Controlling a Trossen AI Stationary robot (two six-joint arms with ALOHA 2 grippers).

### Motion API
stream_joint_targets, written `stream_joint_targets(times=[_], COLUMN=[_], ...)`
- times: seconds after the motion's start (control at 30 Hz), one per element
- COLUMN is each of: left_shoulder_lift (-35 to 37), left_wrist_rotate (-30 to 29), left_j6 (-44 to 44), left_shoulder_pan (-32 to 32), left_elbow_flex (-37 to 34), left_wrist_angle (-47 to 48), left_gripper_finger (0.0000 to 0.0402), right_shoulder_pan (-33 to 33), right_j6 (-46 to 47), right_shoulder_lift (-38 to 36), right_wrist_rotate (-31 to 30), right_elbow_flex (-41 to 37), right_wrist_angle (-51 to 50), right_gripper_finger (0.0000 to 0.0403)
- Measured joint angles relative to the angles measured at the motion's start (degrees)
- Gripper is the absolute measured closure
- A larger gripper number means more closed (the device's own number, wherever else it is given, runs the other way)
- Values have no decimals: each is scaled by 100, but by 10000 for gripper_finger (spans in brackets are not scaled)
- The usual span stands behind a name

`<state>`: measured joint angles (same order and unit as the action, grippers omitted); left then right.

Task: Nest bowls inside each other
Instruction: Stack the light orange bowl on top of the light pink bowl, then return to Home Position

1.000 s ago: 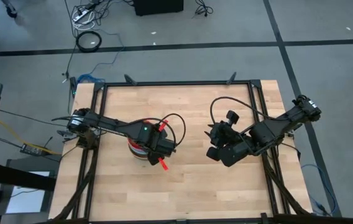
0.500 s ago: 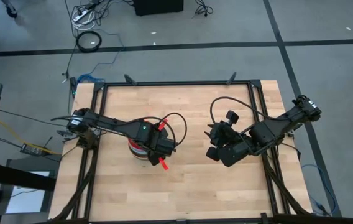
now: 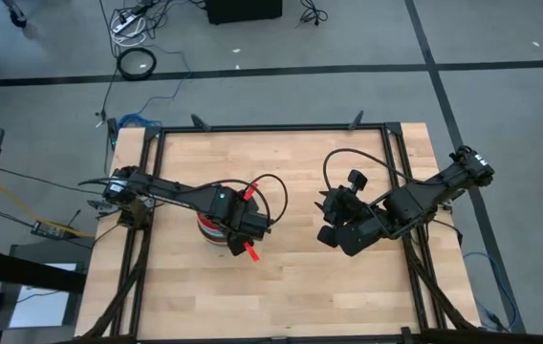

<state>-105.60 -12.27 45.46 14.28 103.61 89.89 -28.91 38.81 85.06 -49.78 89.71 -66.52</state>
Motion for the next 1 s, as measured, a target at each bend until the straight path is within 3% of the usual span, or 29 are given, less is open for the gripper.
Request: stream_joint_targets(times=[0.43,0.8,0.9,1.0], left_shoulder_lift=[0,-9,-9,-9], left_wrist_rotate=[24,696,367,-614], left_j6=[-11,138,126,24], left_shoulder_pan=[0,103,258,466], left_elbow_flex=[0,276,779,1490], left_wrist_angle=[11,7,-24,10], left_gripper_finger=[245,214,213,213], right_shoulder_pan=[0,0,0,0], right_j6=[0,2,-25,-111], right_shoulder_lift=[0,0,0,0], right_wrist_rotate=[2,2,0,-78], right_elbow_flex=[0,0,0,0], right_wrist_angle=[0,-2,-2,-7], right_gripper_finger=[286,286,286,286])
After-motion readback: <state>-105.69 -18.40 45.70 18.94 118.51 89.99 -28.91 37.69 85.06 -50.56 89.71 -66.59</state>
